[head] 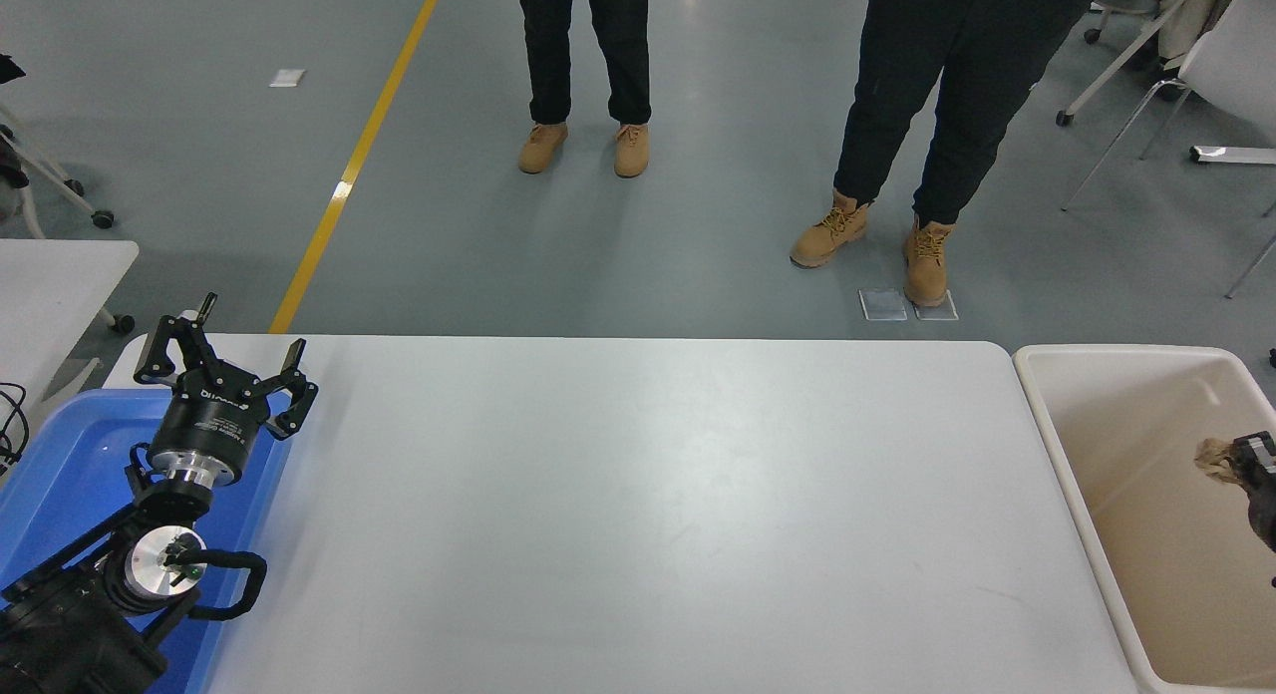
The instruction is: Clean the table surface
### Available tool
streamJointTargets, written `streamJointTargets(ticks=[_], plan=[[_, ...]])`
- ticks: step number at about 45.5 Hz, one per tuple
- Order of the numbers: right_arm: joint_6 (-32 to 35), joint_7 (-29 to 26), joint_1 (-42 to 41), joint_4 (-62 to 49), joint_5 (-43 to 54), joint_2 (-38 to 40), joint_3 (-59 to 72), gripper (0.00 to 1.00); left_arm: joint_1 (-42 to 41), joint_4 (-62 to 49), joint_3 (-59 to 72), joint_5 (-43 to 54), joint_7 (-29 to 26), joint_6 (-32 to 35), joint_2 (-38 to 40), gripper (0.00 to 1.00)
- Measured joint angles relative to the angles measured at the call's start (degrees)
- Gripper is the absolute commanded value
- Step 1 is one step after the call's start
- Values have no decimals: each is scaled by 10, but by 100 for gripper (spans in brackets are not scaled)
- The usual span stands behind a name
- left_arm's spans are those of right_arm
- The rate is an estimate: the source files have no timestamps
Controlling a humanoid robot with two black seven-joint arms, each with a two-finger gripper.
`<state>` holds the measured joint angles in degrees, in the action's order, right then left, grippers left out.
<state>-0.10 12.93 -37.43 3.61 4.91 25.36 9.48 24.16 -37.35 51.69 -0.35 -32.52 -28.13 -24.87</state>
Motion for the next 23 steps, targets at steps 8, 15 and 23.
streamJointTargets(ticks=[8, 15, 23], plan=[[-9, 0, 8, 0, 0, -11, -1, 0, 0, 0, 0, 0, 0, 0, 0, 99], [-14, 0, 11, 0, 0, -18, -2, 0, 0, 0, 0, 0, 0, 0, 0, 99], [-17, 0, 14, 0, 0, -21, -3, 11, 0, 0, 0, 0, 0, 0, 0, 99]])
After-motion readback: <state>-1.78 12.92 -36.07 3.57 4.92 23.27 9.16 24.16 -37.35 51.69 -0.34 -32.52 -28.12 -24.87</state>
